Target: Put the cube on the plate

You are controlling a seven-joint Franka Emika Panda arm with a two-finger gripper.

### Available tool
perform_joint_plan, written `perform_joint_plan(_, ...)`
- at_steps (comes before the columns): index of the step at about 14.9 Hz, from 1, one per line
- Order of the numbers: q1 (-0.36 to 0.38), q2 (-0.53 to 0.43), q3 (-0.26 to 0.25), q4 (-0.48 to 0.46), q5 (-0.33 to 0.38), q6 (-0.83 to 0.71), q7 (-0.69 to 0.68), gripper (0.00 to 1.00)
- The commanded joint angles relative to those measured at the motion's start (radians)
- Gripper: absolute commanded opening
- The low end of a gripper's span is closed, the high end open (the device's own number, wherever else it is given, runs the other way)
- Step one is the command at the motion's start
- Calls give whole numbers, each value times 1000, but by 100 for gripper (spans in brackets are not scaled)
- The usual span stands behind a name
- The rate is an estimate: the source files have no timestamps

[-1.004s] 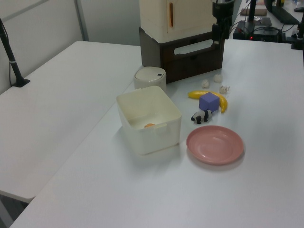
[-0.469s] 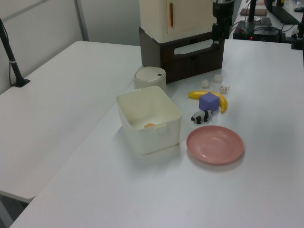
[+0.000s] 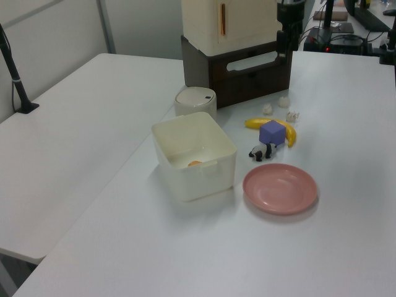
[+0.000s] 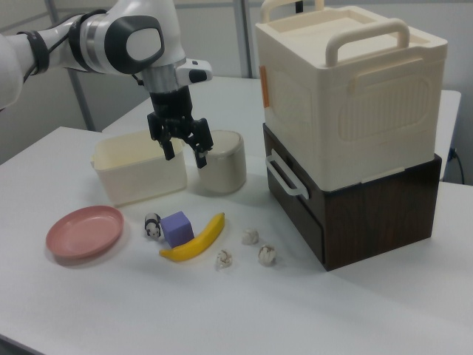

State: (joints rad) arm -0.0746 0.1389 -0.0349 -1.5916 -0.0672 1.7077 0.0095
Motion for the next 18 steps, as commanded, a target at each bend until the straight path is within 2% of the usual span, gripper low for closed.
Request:
perform_joint_plan(1,4,-12,-7,-7,-17,17,-13,100)
perform_joint_plan(18,-8,-7,-7,-4,-14,69,0,100)
